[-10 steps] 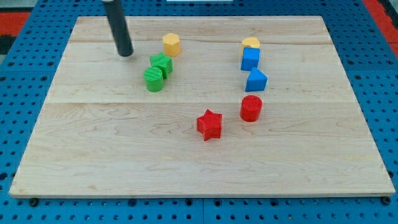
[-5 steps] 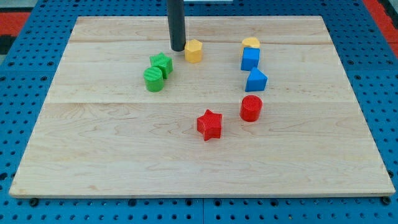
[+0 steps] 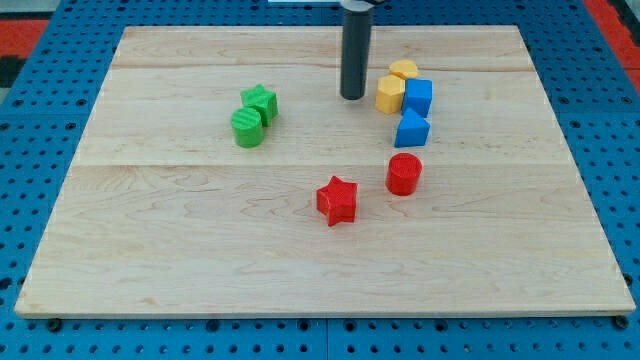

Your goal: Push the yellow hexagon and yellow heart slightly up

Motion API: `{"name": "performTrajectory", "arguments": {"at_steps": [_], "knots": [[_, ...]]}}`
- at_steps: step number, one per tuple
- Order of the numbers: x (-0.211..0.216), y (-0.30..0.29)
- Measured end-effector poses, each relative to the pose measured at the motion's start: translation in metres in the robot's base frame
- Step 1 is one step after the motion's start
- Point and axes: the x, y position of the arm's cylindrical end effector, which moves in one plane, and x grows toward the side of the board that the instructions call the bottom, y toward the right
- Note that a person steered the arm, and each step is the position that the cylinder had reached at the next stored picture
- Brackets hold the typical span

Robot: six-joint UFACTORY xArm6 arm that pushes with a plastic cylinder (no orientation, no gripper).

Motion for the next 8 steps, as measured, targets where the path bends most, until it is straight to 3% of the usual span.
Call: {"name": "performTrajectory", "arguments": {"at_steps": [2,4,8], "knots": [[0.028,0.0],[0.043,0.037],[-0.029,0.064]]}}
